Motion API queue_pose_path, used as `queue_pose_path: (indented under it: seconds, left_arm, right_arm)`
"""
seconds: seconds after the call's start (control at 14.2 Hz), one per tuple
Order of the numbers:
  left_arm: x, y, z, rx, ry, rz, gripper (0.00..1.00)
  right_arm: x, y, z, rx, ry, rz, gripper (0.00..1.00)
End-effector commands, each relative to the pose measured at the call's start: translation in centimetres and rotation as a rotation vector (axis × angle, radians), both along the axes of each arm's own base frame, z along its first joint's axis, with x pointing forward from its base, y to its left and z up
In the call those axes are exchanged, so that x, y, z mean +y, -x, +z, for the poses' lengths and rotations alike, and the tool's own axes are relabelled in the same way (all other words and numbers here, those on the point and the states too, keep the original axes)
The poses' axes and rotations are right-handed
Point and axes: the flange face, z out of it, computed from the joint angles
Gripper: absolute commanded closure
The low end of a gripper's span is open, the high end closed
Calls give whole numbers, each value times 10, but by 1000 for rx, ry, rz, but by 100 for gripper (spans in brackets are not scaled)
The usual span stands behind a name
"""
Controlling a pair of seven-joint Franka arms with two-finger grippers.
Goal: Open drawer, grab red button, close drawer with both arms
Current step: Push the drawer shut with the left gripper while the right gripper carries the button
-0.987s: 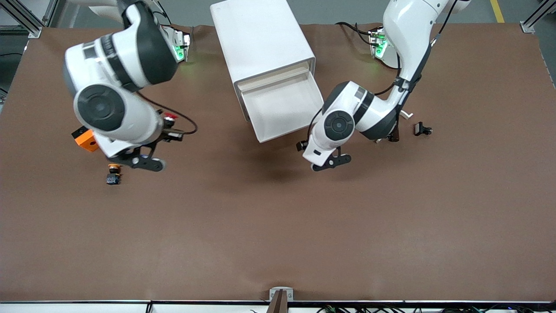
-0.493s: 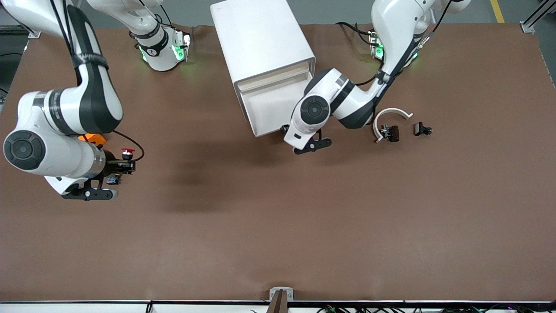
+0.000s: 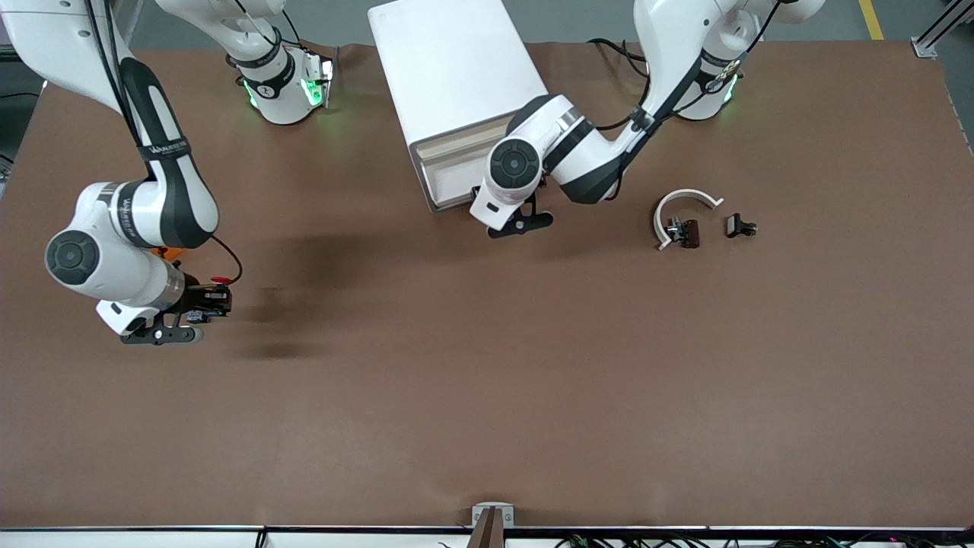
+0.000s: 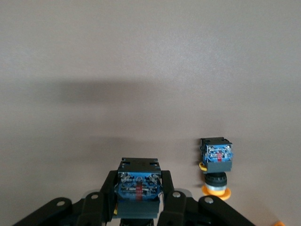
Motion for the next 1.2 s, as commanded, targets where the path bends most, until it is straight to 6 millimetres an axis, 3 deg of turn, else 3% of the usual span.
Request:
queue_pose_path:
  seconds: [0.0,0.35,0.49,0.56,0.63,0.7,0.78,0.92,1.13]
  left_arm:
    - [-13,20,2,23,-3,-4,0]
    - [-30,44,3,39,-7,-11,0]
    - [-26,36,11,28,-4,5,0]
    - [-19,25,28,10,-8,13,0]
    - [-6,-1,51,-7,-4,40,0]
    - [9,-30,69,-17,9,75,0]
    - [30,-64,86,-49,16,118,0]
    - [75,-119,108,-180,-21,149,0]
    - [130,-179,136,-370,-99,149,0]
  right_arm:
    - [-3,17,-21,-37,4,24,71]
    - [-2,28,-66,-13,9,54,71]
    - [-4,27,-80,-31,7,54,70]
    - [-4,27,-84,-33,7,55,70]
    - [-6,28,-86,-28,8,52,65]
    - [-6,28,-85,-27,9,46,38]
    - [-6,28,-84,-23,9,44,0]
    - [-7,25,-65,-15,14,35,0]
    - [-1,21,10,55,24,29,0]
